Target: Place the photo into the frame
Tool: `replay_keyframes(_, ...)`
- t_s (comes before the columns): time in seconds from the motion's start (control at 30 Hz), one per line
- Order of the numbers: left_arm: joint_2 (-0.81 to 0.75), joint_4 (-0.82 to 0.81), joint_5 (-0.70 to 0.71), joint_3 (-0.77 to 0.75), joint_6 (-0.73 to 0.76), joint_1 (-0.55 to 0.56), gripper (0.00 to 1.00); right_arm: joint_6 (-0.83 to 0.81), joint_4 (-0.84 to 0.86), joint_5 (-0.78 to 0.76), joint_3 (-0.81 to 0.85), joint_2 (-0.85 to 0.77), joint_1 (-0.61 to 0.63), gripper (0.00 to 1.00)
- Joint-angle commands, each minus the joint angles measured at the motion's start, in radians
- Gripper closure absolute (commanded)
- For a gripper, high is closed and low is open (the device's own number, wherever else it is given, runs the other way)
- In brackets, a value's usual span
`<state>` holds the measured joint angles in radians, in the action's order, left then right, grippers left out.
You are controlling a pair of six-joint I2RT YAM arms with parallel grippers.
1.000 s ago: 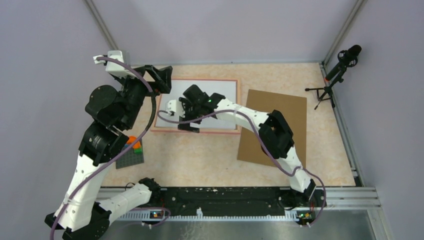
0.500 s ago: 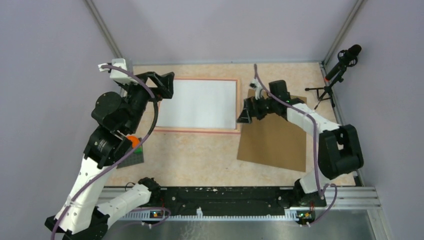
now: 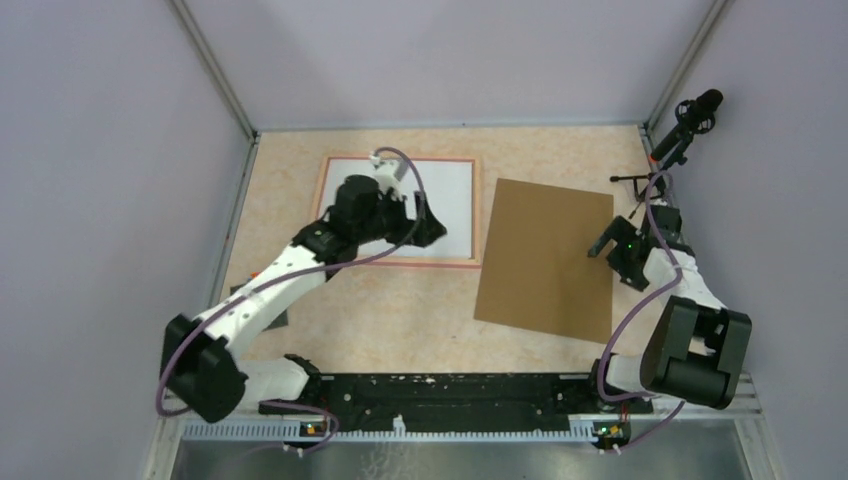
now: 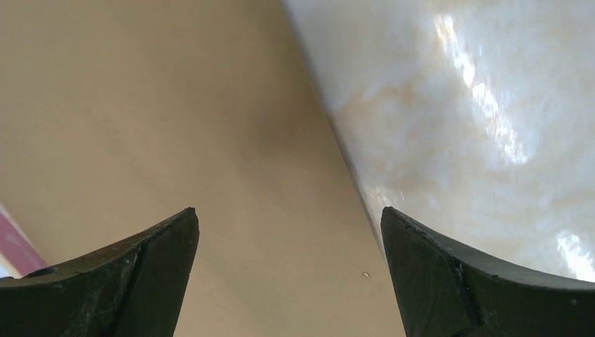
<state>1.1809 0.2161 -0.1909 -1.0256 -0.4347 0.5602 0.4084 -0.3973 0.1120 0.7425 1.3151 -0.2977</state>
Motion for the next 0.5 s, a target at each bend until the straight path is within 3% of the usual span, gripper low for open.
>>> replay_keyframes(0.0,0.180,-0.025,-0.297,0.047,-0.156,0.092,0.05,0.038,-0.029,-0.084,-0.044,-0.055,-0.004,0.01)
replay_keyframes(0.13,0.306,-0.079,-0.187,0.075,-0.257,0.259,0.04,0.092,-0.047,-0.232,-0.053,-0.038,-0.004,0.01)
replay_keyframes(0.2,0.359,-0.103,-0.122,0.085,-0.322,0.316,0.03,0.091,-0.042,-0.227,-0.059,-0.023,-0.004,0.01)
replay_keyframes(0.47,0.528,-0.132,0.104,0.092,-0.524,0.400,0.01,0.100,0.014,-0.179,-0.118,-0.033,-0.004,0.01)
